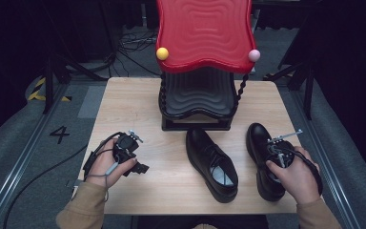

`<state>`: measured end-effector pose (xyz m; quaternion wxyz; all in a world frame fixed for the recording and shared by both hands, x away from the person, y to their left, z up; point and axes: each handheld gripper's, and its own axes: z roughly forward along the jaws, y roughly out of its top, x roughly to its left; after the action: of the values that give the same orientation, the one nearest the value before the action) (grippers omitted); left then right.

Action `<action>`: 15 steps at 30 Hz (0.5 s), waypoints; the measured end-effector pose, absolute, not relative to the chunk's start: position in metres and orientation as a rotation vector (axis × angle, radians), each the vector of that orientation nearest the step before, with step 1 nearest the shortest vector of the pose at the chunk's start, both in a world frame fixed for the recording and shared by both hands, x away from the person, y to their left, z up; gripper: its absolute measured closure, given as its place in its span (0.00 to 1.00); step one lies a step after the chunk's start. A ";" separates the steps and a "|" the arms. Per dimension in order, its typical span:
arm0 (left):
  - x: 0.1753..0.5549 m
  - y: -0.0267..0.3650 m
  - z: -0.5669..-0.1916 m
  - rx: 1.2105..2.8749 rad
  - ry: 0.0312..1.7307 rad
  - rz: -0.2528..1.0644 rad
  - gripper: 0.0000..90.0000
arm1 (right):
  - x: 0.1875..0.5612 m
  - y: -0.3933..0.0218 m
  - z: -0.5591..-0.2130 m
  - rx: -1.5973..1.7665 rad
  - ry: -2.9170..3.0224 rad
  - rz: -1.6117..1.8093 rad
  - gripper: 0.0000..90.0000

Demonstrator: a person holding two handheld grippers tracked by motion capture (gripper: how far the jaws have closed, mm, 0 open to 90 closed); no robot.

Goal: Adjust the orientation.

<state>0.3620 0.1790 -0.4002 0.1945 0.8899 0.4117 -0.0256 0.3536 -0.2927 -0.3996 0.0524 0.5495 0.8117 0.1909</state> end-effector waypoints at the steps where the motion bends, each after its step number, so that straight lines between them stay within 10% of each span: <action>1: 0.361 0.180 -0.401 2.491 1.152 -0.065 0.32 | 0.355 -0.291 -0.401 1.678 2.464 0.579 0.79; 5: 0.359 0.184 -0.401 2.487 1.162 -0.065 0.31 | 0.354 -0.291 -0.398 1.696 2.441 0.562 0.94; 15: 0.360 0.182 -0.400 2.484 1.162 -0.064 0.31 | 0.340 -0.294 -0.372 1.598 2.410 0.649 0.96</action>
<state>0.3604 0.1821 -0.4004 0.1980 0.8876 0.4153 -0.0228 0.3398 -0.2943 -0.3716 0.0890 0.5370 0.8100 0.2183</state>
